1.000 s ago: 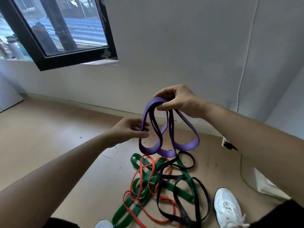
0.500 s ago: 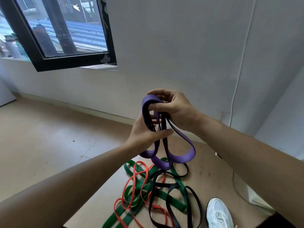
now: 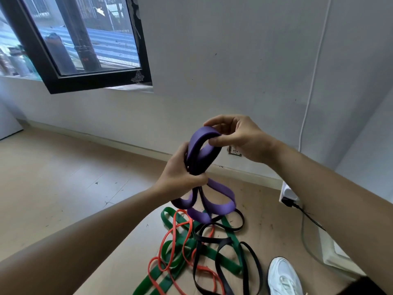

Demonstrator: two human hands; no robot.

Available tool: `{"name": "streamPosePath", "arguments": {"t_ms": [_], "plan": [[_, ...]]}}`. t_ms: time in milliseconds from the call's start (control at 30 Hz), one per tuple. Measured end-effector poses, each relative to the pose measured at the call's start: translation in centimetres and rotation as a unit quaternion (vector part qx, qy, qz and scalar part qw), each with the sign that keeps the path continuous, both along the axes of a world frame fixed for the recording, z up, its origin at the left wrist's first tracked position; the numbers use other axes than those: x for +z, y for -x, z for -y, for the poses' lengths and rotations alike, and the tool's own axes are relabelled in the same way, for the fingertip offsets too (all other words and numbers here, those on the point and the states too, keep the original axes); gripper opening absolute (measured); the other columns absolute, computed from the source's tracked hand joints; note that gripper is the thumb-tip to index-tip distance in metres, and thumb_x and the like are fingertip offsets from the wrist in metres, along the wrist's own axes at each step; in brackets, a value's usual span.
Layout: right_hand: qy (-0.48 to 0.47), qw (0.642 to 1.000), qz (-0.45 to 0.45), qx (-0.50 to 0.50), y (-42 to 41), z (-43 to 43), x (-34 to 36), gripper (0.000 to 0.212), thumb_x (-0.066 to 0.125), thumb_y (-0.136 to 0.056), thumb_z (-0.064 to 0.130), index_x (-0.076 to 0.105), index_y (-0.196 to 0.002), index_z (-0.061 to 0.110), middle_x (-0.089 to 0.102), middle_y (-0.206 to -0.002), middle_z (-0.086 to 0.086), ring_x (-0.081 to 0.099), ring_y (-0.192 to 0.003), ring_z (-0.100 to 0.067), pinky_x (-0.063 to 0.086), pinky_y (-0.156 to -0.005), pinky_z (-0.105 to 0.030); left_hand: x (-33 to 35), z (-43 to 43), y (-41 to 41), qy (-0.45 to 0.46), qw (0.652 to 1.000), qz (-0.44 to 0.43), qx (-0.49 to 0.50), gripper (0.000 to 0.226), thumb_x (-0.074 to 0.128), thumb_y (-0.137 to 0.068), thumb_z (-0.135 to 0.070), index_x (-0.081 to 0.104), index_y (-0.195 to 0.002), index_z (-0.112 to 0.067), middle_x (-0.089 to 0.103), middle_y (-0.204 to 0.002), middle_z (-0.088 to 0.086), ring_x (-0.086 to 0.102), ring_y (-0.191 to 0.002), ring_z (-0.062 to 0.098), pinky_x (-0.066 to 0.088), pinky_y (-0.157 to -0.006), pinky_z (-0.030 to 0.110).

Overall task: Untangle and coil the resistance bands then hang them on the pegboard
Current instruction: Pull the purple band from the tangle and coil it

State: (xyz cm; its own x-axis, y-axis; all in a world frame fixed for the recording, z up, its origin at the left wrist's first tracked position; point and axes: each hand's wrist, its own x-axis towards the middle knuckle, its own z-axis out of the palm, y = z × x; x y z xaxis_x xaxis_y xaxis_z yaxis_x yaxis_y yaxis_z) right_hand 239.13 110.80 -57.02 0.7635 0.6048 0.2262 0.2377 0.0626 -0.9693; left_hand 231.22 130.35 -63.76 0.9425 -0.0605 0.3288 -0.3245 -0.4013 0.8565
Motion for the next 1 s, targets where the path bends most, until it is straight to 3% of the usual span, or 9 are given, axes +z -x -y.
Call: {"name": "streamPosePath", "arguments": {"t_ms": [133,267,400,533,633,733,833,1000], "plan": [[0.043,0.998,-0.032,0.032,-1.0,2.0,-1.3,0.05,0.074,-0.082,0.0,0.061,-0.13,0.007,0.066,-0.112,-0.026,0.068,-0.102,-0.033,0.057,-0.092,-0.038,0.8,-1.8,-0.1,-0.088,0.996,0.001,-0.015,0.073,0.076,-0.064,-0.014,0.045,-0.129,-0.025,0.07,-0.095,0.0,0.07,-0.081,0.016,0.059,-0.074,0.037],[0.076,0.994,-0.051,0.063,-1.3,2.7,-3.1,0.05,0.073,-0.084,0.002,0.061,-0.132,0.011,0.064,-0.123,-0.027,0.066,-0.114,-0.039,0.057,-0.096,-0.047,2.3,-3.3,0.2,-0.111,0.993,-0.001,-0.05,0.077,0.078,-0.07,0.003,0.044,-0.133,-0.025,0.072,-0.094,0.003,0.072,-0.08,0.018,0.058,-0.071,0.025],[0.124,0.991,-0.009,0.042,-1.0,2.3,-4.9,0.047,0.075,-0.088,0.003,0.061,-0.131,0.014,0.071,-0.117,-0.018,0.068,-0.111,-0.034,0.057,-0.095,-0.042,3.0,-4.3,0.6,-0.134,0.988,-0.002,-0.077,0.069,0.079,-0.074,0.004,0.05,-0.128,-0.027,0.072,-0.094,0.005,0.072,-0.078,0.023,0.062,-0.069,0.032],[0.224,0.971,0.077,-0.006,-0.6,1.5,-5.7,0.046,0.084,-0.082,0.019,0.066,-0.124,0.022,0.073,-0.113,0.002,0.068,-0.108,-0.012,0.055,-0.092,-0.033,2.8,-4.8,0.5,-0.16,0.982,0.01,-0.095,0.055,0.08,-0.076,0.001,0.059,-0.121,-0.025,0.072,-0.089,0.002,0.069,-0.071,0.022,0.059,-0.065,0.038],[0.33,0.93,0.163,-0.003,-0.1,0.5,-4.8,0.072,0.087,-0.074,0.028,0.054,-0.139,0.031,0.063,-0.131,0.013,0.058,-0.12,-0.004,0.048,-0.101,-0.031,2.3,-5.2,0.2,-0.17,0.98,-0.015,-0.102,0.053,0.079,-0.076,0.0,0.062,-0.117,-0.029,0.071,-0.084,0.002,0.066,-0.066,0.025,0.057,-0.063,0.039],[0.338,0.913,0.225,0.033,1.4,-1.7,-3.8,0.096,0.09,-0.067,0.034,0.04,-0.149,0.035,0.061,-0.134,0.01,0.057,-0.121,-0.006,0.047,-0.101,-0.026,2.3,-4.8,0.0,-0.166,0.979,-0.019,-0.121,0.053,0.078,-0.073,0.003,0.065,-0.115,-0.026,0.072,-0.081,0.0,0.064,-0.062,0.021,0.053,-0.06,0.032],[0.328,0.903,0.275,0.039,2.1,-3.1,-3.9,0.072,0.09,-0.068,0.032,0.056,-0.131,0.025,0.069,-0.111,0.006,0.065,-0.098,-0.012,0.054,-0.086,-0.033,2.2,-4.1,-0.1,-0.138,0.98,-0.027,-0.139,0.054,0.076,-0.072,0.009,0.064,-0.117,-0.018,0.074,-0.088,0.001,0.069,-0.071,0.022,0.057,-0.065,0.033],[0.32,0.922,0.207,0.068,1.7,-2.5,-3.3,0.023,0.082,-0.076,0.019,0.067,-0.093,0.024,0.068,-0.077,0.003,0.064,-0.068,-0.01,0.05,-0.063,-0.031,1.5,-4.1,-0.3,-0.117,0.984,-0.067,-0.118,0.054,0.079,-0.075,0.004,0.053,-0.115,-0.021,0.076,-0.09,0.002,0.072,-0.074,0.02,0.06,-0.068,0.032]]}}
